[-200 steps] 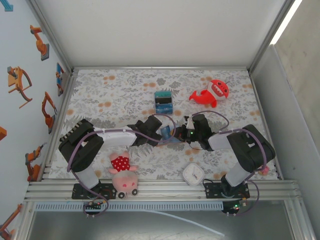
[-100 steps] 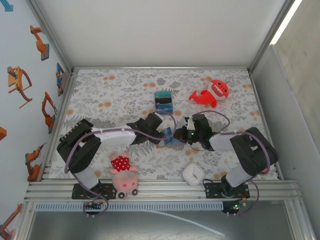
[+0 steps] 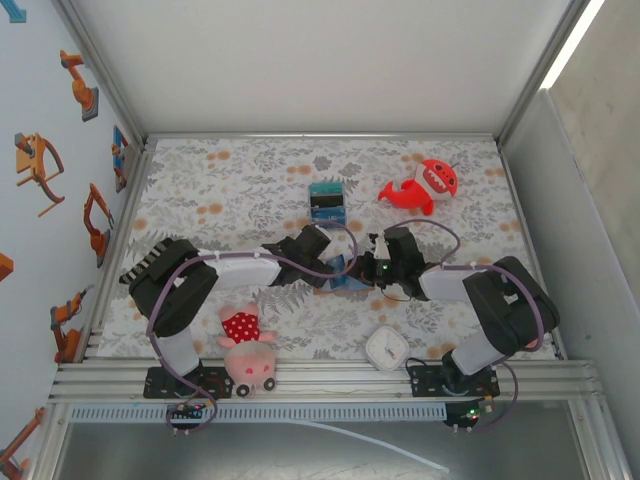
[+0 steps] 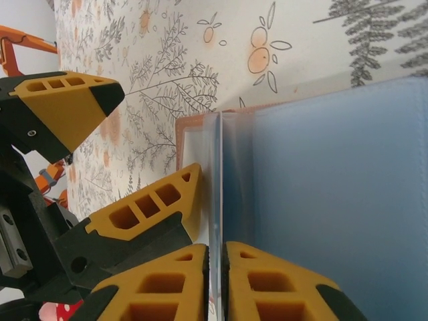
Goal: Take the credit cards out of the card holder
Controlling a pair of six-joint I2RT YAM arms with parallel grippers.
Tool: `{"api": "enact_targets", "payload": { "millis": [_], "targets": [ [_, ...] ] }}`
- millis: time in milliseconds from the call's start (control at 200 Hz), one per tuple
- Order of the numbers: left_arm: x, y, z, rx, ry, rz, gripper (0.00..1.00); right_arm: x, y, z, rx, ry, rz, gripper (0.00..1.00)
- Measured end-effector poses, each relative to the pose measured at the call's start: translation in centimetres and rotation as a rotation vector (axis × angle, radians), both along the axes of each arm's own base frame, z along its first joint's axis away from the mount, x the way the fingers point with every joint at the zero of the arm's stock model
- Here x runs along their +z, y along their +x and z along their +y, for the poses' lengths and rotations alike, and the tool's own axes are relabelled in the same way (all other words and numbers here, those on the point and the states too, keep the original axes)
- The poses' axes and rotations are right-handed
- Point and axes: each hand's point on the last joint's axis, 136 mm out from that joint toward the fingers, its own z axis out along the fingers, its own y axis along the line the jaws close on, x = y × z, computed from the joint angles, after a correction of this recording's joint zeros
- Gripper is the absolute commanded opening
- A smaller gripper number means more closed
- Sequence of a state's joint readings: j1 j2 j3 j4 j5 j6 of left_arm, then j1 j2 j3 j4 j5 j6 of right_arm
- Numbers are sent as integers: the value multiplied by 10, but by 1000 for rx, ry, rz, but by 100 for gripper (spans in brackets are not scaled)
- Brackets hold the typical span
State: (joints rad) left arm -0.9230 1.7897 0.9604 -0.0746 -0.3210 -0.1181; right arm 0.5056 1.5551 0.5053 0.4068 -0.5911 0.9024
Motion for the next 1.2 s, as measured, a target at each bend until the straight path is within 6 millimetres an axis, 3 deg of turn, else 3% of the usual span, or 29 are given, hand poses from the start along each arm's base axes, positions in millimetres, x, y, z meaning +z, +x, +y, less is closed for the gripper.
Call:
{"api": "enact_targets", "payload": {
  "millis": [250, 456, 606, 1017, 1107, 1202],
  "targets": [
    [0, 0, 0, 0, 0, 1, 97, -3, 8, 9, 38, -24, -7, 23],
    [0, 0, 0, 1, 0, 0, 97, -5, 12, 8, 57, -82, -23, 1],
    [0, 0, 0, 1, 0, 0, 97, -2, 11, -1, 59, -146, -42, 0],
    [3, 2, 10, 17, -6, 2, 97, 58, 17, -25, 143, -354, -257, 0],
    [16, 1, 14, 22, -16, -13, 97, 77, 27, -26, 195, -415, -347, 0],
    [46, 1, 18, 31, -61, -63, 97, 100, 43, -25, 252, -476, -484, 0]
  ]
}}
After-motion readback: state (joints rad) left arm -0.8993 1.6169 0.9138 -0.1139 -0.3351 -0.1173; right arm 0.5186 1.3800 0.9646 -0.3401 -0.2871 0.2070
